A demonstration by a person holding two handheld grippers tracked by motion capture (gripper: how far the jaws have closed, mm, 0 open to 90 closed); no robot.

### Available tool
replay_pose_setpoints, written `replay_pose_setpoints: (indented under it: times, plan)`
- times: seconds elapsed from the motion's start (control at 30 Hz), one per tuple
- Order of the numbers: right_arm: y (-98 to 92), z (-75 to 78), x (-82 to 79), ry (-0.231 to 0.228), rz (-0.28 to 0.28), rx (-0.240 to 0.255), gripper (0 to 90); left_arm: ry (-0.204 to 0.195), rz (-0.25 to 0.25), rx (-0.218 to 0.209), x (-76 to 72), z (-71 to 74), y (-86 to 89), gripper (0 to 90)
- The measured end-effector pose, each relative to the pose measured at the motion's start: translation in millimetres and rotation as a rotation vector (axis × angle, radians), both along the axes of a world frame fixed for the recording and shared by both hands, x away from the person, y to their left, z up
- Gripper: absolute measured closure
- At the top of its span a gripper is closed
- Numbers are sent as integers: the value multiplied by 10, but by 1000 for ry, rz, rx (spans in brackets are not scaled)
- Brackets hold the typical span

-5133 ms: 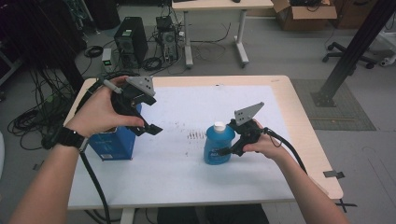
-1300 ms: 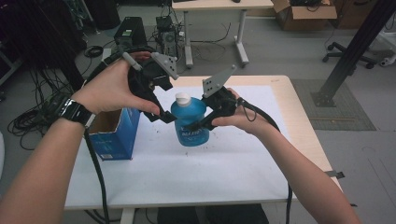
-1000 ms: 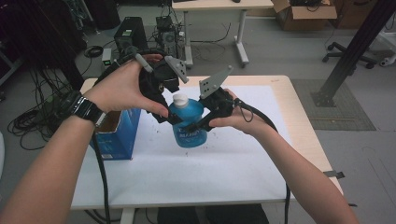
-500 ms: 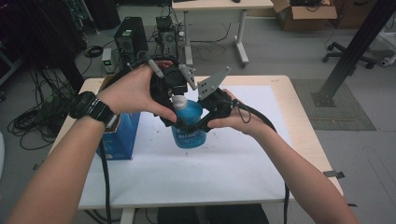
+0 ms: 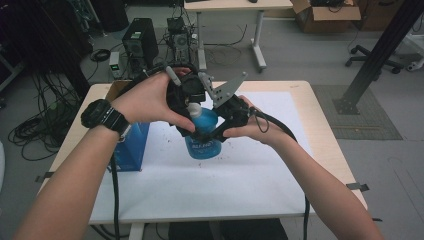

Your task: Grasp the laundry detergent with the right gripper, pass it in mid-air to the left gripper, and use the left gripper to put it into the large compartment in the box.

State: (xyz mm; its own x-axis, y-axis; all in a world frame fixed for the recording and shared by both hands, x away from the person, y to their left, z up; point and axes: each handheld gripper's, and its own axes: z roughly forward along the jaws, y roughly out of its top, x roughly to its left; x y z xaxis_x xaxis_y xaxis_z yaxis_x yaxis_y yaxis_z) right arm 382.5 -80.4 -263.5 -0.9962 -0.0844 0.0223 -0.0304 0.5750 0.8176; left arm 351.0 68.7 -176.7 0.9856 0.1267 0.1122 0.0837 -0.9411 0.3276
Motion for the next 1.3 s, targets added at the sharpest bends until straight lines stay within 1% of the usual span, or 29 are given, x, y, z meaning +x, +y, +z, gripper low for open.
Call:
replay_pose_setpoints:
  times: [0.13,0.17,0.23,0.27,0.53,0.6,0.7,0.83,0.9,0.93,1.0,1.1,1.23,1.3]
  plan:
    - [-2,1,-1,-1,0,1,419,-3,3,-1,0,0,-6,114]
    - [-4,1,-1,-2,-1,3,419,-2,7,-7,-3,-2,-7,120]
    - [-5,0,0,-1,-3,3,418,-2,4,-9,-6,-2,-7,131]
    - [-6,0,-1,-1,-3,3,419,-5,-1,-3,-4,2,-5,135]
    - [-4,-15,1,0,-3,-2,419,-6,-3,-7,-7,-1,5,165]
    - [-6,-14,2,-2,-5,-2,419,-4,1,-15,-8,2,10,175]
    - [-13,-9,8,-1,-5,1,420,-5,2,-12,-7,0,13,178]
    - [-11,-6,7,-3,-5,0,420,-2,-1,-11,-4,-5,3,207]
    - [-10,-7,7,-2,-4,0,420,-5,-7,2,0,-7,-8,210]
    - [-8,-8,6,-3,-3,-1,420,-4,-2,-2,-3,-16,-14,212]
    - [-5,-11,6,-6,-5,-1,420,-9,-7,9,0,-18,-27,220]
    - [-7,-11,6,-5,-5,-1,420,-12,-7,14,1,-20,-33,228]
    - [-12,-8,7,-2,-6,-2,420,-15,-2,19,2,-32,-39,262]
    - [-13,-9,7,-3,-6,-3,420,-17,-8,25,4,-31,-40,270]
